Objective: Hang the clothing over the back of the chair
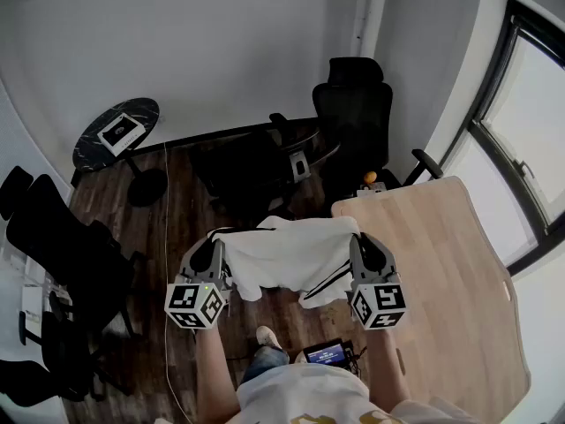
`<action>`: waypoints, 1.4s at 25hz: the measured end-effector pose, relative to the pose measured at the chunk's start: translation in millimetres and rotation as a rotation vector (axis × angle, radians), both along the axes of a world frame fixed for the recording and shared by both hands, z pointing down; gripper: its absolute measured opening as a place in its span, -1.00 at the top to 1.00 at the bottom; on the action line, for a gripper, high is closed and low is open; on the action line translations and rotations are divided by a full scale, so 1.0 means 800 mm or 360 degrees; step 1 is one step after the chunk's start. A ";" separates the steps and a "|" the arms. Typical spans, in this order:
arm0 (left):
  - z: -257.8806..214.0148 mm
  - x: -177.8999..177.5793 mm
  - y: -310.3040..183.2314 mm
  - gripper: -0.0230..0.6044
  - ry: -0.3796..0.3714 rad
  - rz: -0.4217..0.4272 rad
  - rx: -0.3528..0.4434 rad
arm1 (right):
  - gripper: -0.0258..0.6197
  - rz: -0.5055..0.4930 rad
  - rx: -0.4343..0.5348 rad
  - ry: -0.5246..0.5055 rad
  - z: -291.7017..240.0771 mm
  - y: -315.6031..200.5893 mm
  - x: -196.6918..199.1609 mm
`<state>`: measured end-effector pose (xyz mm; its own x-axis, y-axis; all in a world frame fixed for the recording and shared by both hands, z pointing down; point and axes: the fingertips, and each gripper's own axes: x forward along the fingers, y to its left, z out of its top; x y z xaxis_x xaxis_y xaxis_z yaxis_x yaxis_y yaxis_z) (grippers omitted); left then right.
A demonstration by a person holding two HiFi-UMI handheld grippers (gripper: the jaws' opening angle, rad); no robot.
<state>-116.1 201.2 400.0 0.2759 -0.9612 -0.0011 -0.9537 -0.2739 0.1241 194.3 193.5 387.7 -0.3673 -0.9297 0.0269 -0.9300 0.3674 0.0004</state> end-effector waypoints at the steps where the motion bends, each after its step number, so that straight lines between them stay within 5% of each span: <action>1: -0.001 -0.001 -0.001 0.80 0.0001 -0.0004 0.0004 | 0.76 -0.0007 0.0001 -0.0001 -0.001 -0.001 -0.001; 22: -0.030 0.004 -0.056 0.80 0.0018 0.0023 0.0061 | 0.76 -0.0048 0.0009 -0.0081 -0.015 -0.048 0.001; 35: -0.022 -0.032 -0.273 0.80 0.0041 0.0132 0.0081 | 0.76 0.0065 -0.0055 -0.0025 0.009 -0.242 -0.033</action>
<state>-141.3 -16.8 382.4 0.3536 -0.9336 -0.0575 -0.9242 -0.3582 0.1323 167.9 -0.1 395.1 -0.3296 -0.9426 0.0539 -0.9441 0.3286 -0.0267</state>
